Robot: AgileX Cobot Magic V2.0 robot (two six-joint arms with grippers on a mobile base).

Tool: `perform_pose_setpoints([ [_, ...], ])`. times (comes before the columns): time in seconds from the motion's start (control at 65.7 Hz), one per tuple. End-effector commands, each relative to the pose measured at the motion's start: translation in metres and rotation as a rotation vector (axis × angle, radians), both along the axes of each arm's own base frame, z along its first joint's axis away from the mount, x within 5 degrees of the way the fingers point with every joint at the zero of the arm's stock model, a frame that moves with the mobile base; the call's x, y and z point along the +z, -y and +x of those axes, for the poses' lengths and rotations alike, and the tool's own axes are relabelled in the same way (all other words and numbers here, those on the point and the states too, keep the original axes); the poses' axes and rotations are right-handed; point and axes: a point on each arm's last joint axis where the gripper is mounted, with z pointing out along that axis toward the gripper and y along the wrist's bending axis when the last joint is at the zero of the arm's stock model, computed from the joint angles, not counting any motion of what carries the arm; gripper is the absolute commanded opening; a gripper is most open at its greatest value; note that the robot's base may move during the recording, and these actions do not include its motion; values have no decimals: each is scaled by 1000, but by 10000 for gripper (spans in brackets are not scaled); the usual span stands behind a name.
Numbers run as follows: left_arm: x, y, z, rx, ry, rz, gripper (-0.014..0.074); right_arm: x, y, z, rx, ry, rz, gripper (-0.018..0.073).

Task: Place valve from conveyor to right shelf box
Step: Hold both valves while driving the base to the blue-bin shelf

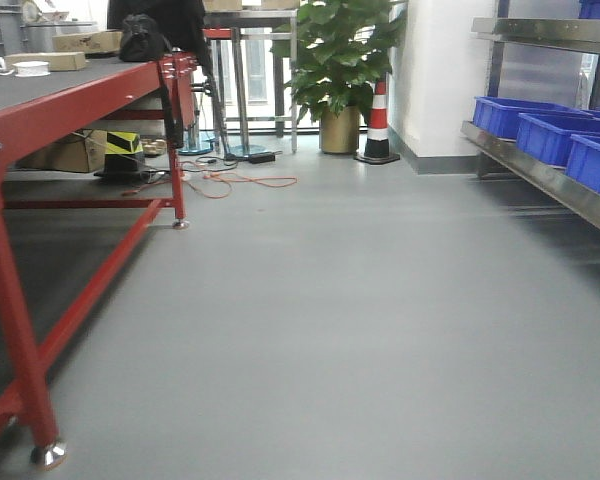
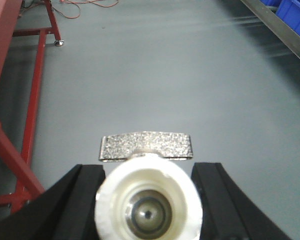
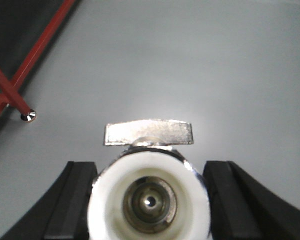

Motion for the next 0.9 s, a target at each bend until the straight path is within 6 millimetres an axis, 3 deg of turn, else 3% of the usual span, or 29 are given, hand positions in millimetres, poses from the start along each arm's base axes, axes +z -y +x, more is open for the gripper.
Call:
perform_pose_setpoints([
  [0.0, 11, 2, -3, -4, 77, -16, -111, 15, 1, -3, -10, 92, 21, -162],
  [0.883, 11, 2, -3, -4, 77, -16, -111, 16, 1, -2, -13, 110, 26, -162],
])
